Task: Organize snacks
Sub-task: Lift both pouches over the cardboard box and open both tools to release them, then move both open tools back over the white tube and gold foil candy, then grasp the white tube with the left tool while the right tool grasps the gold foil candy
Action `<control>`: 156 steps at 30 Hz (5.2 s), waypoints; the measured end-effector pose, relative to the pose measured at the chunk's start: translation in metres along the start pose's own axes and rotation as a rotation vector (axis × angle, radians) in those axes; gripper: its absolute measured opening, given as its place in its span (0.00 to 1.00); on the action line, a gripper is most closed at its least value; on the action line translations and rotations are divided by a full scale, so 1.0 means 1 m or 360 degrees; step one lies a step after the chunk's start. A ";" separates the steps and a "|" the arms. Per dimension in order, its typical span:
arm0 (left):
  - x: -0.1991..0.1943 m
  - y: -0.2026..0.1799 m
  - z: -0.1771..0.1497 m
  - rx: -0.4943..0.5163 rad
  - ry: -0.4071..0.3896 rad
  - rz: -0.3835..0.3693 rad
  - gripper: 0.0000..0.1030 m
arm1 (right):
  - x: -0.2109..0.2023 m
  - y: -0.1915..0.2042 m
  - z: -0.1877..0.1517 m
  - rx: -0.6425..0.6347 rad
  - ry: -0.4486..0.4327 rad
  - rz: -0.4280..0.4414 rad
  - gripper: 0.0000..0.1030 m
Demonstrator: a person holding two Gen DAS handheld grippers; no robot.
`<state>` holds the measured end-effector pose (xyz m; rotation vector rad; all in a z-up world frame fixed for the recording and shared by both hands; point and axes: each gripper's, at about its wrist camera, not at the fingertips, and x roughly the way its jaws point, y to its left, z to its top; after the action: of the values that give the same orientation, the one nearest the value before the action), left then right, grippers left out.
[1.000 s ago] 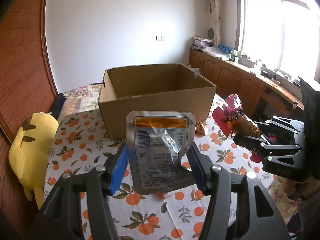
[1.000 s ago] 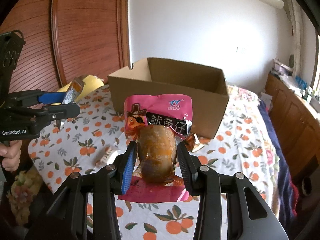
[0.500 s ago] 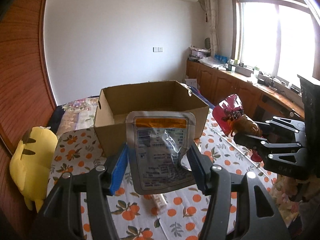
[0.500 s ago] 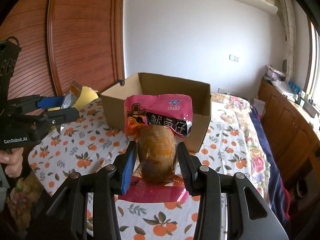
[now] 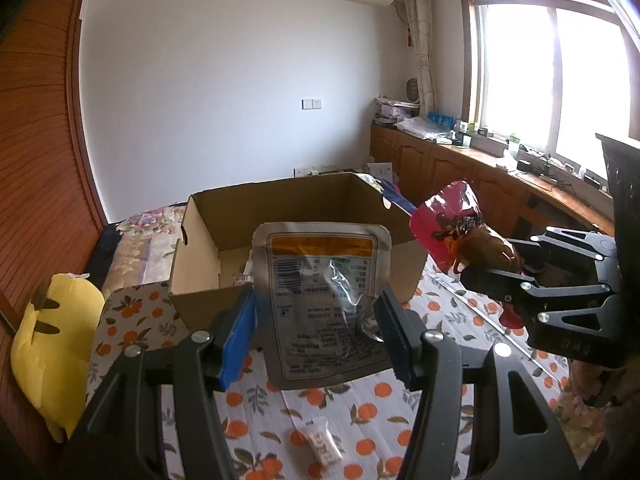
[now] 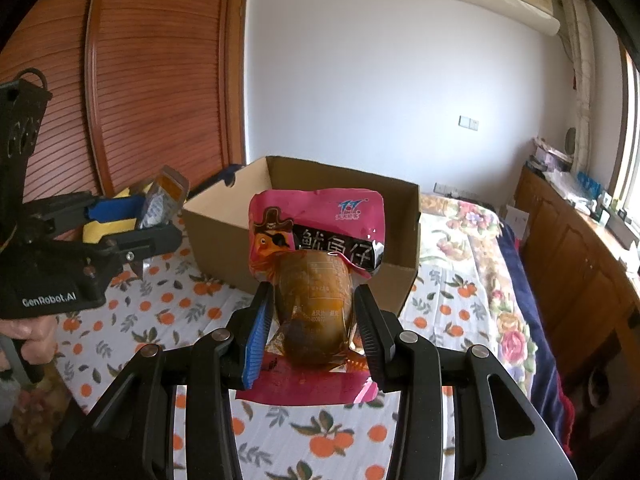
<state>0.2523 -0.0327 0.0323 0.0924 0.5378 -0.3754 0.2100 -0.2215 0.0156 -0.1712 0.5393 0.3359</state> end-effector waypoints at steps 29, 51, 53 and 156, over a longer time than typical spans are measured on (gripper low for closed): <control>0.117 0.071 0.048 -0.0057 0.0038 0.0003 0.56 | 0.130 -0.024 0.066 -0.0122 0.0038 0.0013 0.40; 0.160 0.073 0.024 -0.0100 0.0220 0.0007 0.58 | 0.195 -0.038 0.051 0.0064 0.0225 0.0128 0.40; 0.160 0.071 0.022 -0.0091 0.0225 0.0006 0.58 | 0.196 -0.038 0.051 0.0075 0.0226 0.0127 0.40; 0.053 0.006 -0.143 -0.0110 0.0494 -0.0064 0.20 | 0.132 -0.038 -0.068 0.0056 0.0426 0.0086 0.55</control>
<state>0.2276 -0.0186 -0.1180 0.0737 0.8598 -0.3838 0.2976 -0.2387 -0.1085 -0.1691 0.8151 0.3579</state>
